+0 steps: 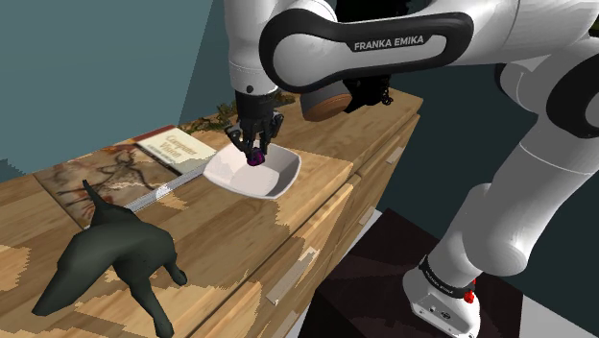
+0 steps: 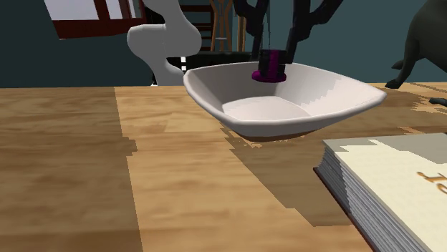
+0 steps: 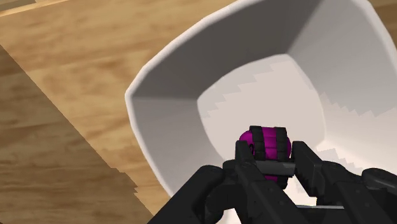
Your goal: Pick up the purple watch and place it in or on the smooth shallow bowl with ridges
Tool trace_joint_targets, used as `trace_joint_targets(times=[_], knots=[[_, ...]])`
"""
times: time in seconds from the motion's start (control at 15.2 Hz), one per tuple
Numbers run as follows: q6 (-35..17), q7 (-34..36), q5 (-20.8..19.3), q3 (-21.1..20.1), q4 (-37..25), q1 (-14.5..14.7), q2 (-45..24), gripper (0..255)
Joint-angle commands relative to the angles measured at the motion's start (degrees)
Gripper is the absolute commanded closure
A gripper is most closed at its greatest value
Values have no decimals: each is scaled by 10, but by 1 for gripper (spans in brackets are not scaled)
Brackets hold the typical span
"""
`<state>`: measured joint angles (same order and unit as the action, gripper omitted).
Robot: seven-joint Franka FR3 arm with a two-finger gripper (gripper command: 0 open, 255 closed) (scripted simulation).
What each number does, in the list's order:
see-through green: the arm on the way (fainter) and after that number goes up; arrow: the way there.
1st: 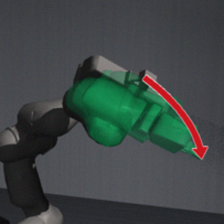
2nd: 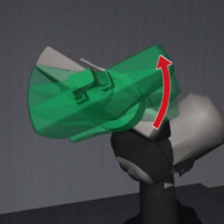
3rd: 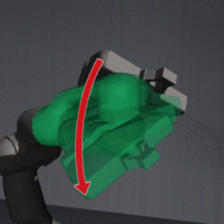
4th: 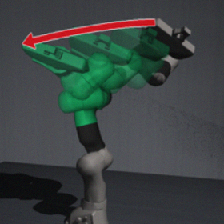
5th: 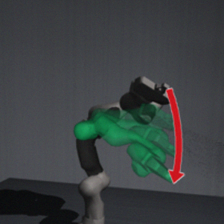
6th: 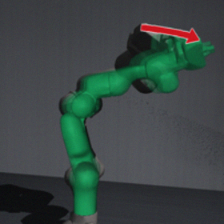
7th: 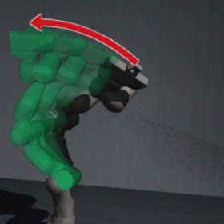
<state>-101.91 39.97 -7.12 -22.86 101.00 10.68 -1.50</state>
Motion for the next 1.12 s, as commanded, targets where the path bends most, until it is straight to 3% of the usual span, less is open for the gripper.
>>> trace_joint_targets(times=[0.0, 0.33, 0.59, 1.06], knots=[[0, 0, 0, 0, 0, 0, 0, 0], [0, 0, 0, 0, 0, 0, 0, 0], [75, 0, -1, -4, -80, 5, -7, 0], [75, 0, -1, -4, -80, 5, -7, 0]])
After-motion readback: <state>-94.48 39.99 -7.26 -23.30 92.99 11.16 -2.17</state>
